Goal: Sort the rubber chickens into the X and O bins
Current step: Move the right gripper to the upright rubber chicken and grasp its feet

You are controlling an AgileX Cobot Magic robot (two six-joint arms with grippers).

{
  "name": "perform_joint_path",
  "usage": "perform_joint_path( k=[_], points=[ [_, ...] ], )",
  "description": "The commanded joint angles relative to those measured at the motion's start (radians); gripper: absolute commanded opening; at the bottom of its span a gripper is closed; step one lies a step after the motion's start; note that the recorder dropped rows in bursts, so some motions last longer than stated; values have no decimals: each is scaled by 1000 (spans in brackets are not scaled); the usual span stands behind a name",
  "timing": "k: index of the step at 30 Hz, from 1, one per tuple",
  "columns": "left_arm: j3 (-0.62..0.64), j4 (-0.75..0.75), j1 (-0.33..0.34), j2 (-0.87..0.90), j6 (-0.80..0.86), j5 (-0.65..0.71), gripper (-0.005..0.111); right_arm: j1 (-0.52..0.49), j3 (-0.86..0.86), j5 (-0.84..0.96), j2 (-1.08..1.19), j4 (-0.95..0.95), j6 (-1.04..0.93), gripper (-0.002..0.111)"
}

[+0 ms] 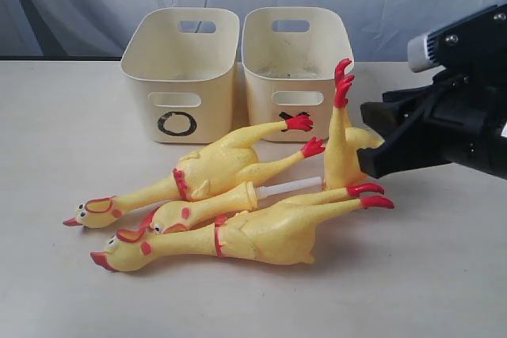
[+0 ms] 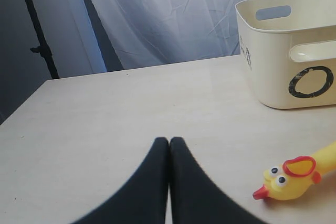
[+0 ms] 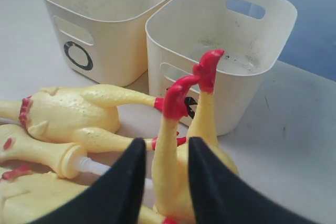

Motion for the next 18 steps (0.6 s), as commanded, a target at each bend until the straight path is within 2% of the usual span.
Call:
perform_joint_path(
  k=[1,18],
  points=[
    [2,-3,4,-6,-7,-5,0,3,-5,-75,50,-6,-2,63],
    [2,-3,4,-6,-7,-5,0,3,-5,-304,226,1,7,65]
  ],
)
